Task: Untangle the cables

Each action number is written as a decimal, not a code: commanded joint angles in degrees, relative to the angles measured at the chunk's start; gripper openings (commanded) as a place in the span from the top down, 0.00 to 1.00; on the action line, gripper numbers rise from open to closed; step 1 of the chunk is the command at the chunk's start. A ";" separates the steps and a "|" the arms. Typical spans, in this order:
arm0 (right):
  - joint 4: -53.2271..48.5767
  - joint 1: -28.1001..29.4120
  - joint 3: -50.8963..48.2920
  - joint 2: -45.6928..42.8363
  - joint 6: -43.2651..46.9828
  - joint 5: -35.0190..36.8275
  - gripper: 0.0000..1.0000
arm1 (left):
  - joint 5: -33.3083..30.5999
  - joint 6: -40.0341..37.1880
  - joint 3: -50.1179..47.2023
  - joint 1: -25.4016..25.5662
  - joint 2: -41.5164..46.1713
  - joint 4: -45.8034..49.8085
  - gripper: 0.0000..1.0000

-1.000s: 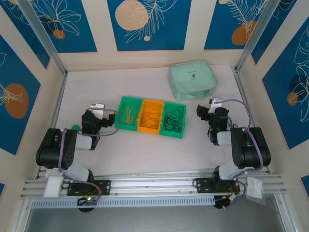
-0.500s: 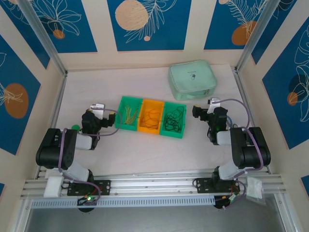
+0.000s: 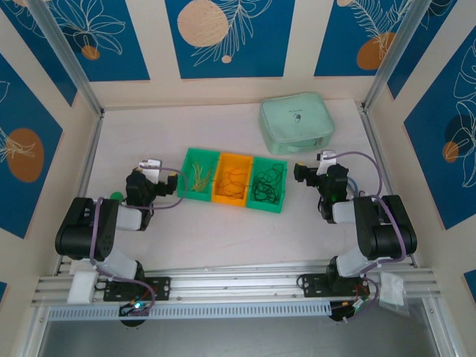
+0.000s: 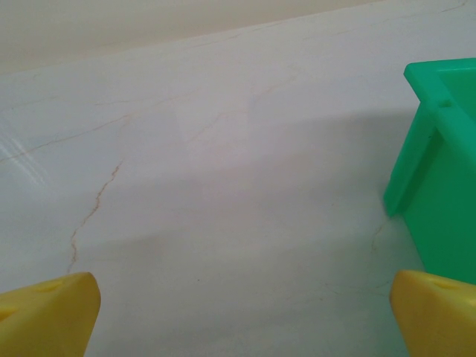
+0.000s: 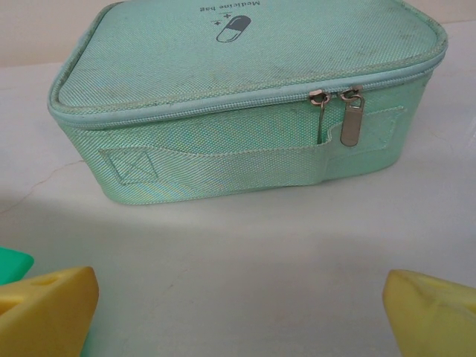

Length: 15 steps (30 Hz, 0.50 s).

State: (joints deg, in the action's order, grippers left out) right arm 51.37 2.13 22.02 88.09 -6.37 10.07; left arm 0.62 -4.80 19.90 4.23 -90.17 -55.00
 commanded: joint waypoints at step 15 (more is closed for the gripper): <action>-0.18 -1.09 0.38 0.19 0.57 -2.32 0.01 | 0.35 0.49 1.11 -0.21 0.43 0.20 0.01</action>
State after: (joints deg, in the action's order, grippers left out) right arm 50.87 1.37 22.02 88.09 -6.39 8.54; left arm 0.62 -4.78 20.05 4.23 -90.17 -54.78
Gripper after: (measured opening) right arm 0.985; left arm 0.994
